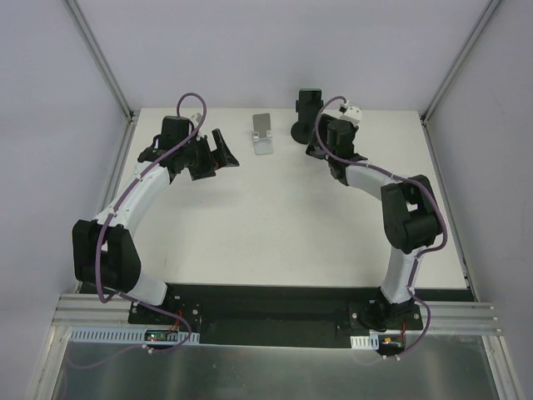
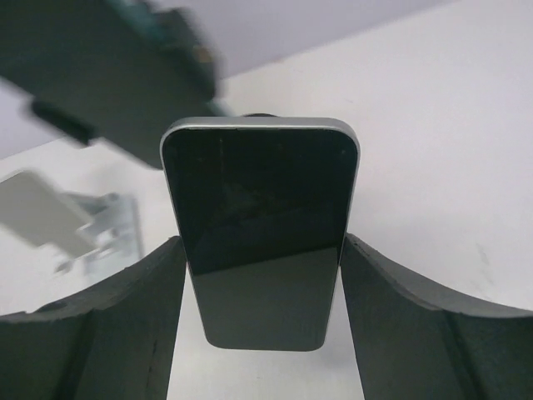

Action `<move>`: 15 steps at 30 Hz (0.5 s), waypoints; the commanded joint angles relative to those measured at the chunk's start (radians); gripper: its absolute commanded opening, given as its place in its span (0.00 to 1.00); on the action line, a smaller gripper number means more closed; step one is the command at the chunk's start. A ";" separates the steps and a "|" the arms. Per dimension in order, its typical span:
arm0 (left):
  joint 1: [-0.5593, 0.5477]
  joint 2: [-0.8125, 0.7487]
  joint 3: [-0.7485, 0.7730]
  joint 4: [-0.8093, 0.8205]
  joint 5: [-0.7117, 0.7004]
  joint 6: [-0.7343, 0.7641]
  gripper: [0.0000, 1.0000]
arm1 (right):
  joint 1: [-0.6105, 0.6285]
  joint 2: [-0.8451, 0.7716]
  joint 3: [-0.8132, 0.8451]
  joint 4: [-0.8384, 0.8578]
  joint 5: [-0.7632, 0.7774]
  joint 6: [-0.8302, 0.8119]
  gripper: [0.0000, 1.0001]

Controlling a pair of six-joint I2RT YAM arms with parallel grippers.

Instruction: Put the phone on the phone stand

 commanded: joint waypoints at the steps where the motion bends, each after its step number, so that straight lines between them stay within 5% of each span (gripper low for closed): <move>1: 0.013 -0.042 -0.003 0.022 0.022 -0.010 0.92 | 0.105 0.022 0.070 0.385 -0.157 -0.281 0.01; 8: 0.015 -0.047 -0.006 0.024 0.016 -0.008 0.92 | 0.190 0.227 0.377 0.395 -0.251 -0.431 0.01; 15: 0.016 -0.036 -0.009 0.024 0.002 0.002 0.92 | 0.228 0.528 0.928 0.048 -0.193 -0.460 0.01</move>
